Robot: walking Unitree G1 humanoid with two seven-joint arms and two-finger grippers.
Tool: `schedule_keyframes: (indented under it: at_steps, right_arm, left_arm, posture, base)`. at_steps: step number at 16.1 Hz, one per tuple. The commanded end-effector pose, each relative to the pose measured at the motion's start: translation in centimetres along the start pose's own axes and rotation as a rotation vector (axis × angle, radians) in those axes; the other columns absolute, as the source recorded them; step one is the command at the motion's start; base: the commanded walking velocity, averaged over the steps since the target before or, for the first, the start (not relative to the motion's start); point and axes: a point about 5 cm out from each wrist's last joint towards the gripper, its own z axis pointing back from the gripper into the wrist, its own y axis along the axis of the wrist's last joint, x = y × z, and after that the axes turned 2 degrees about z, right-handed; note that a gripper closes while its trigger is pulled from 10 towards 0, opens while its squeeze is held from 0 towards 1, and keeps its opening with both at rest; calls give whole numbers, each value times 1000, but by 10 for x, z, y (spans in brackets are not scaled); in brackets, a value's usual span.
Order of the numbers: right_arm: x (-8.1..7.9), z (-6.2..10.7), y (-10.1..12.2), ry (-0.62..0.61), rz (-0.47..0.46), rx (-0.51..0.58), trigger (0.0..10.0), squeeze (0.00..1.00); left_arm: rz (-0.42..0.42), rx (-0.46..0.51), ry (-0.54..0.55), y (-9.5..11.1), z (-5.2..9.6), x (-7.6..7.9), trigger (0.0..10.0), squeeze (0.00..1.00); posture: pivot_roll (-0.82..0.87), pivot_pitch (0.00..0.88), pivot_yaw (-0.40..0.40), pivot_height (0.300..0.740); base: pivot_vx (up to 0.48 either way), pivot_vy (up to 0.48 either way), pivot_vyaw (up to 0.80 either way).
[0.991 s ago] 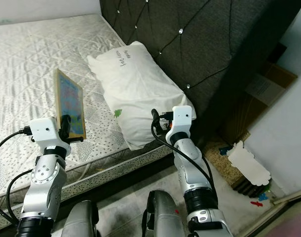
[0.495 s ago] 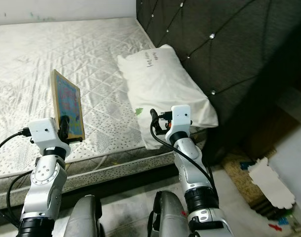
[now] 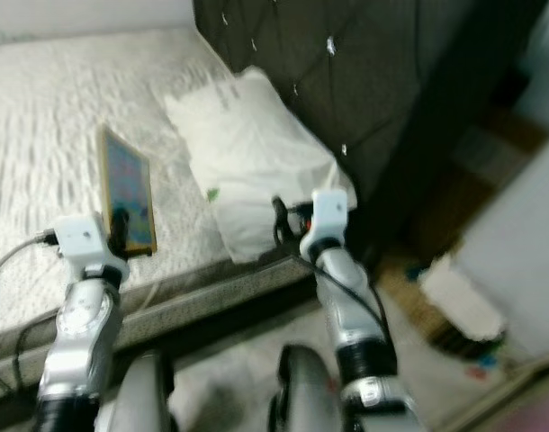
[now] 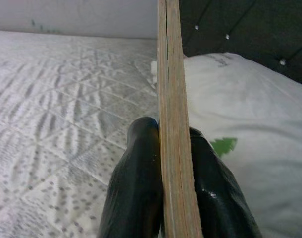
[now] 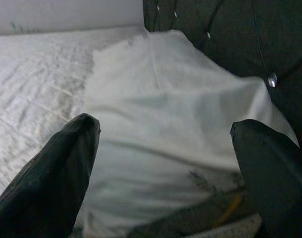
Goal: Clean up the room
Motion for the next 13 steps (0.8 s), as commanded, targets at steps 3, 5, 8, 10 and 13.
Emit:
schedule_keyframes:
  at_steps: [3, 5, 8, 10, 13]
  right_arm:
    - [0, -1, 1, 3, -4, 1, 10000, 0]
    - [-3, -1, 2, 26, 31, 4, 10000, 0]
    - [-2, -2, 2, 17, 12, 4, 10000, 0]
    - [-1, -2, 2, 13, 6, 3, 10000, 0]
    - [-1, -2, 2, 12, 4, 3, 10000, 0]
  left_arm:
    - [0, 38, -7, 9, -3, 0, 10000, 0]
    - [2, 38, -4, 9, -3, 0, 10000, 0]
    - [1, 37, -2, 9, -3, 0, 10000, 0]
    - [13, 36, -4, 9, -3, 0, 10000, 0]
    - [17, 40, -11, 9, -3, 0, 10000, 0]
  posture:
    - [-38, 55, -51, 595]
    - [-38, 54, -52, 595]
    - [-37, 54, -52, 595]
    - [-38, 53, -52, 595]
    - [-39, 56, -47, 595]
  base:
    - [0, 0, 0]
    - [0, 0, 794]
    - [0, 0, 681]
    - [0, 0, 0]
    - [173, 0, 0]
